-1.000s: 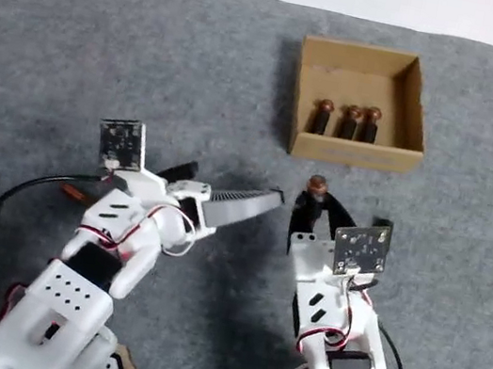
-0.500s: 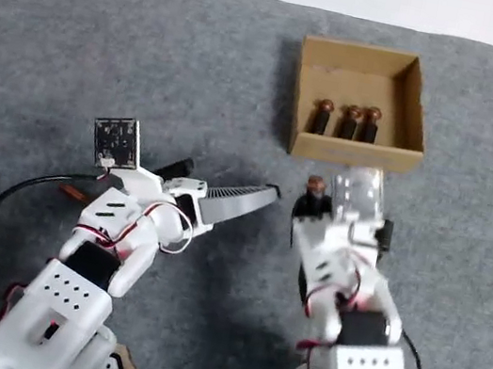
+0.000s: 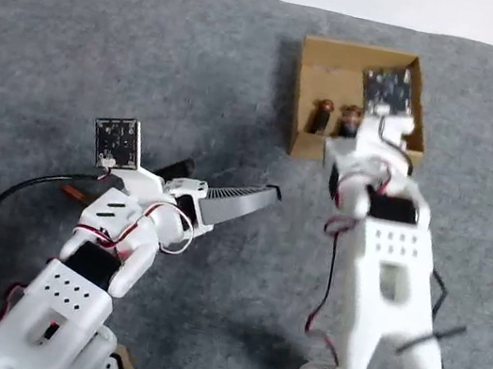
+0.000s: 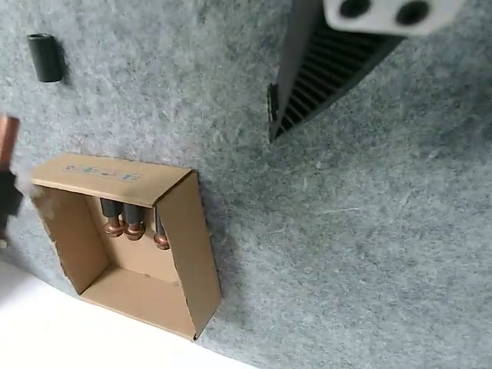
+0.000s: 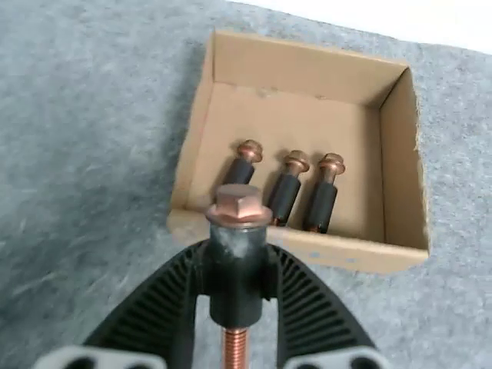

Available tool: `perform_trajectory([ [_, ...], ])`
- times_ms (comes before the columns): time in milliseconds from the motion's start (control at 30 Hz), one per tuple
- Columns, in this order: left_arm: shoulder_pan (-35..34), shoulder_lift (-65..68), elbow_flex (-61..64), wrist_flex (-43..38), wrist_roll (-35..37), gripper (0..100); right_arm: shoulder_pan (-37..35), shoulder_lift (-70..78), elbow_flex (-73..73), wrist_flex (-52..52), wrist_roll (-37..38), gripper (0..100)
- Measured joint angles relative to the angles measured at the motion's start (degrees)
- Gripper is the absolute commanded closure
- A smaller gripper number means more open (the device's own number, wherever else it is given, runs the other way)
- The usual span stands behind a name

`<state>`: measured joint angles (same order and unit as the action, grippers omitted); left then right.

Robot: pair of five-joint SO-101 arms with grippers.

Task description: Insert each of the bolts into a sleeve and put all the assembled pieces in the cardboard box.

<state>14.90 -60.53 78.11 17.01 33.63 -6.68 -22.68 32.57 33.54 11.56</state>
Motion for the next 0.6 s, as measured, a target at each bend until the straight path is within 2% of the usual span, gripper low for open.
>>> perform_trajectory([
  [600, 0.0, 0.0, 0.0, 0.0, 0.0, 37, 1.85, 39.03, -37.1, 0.0, 0.0, 99.4],
])
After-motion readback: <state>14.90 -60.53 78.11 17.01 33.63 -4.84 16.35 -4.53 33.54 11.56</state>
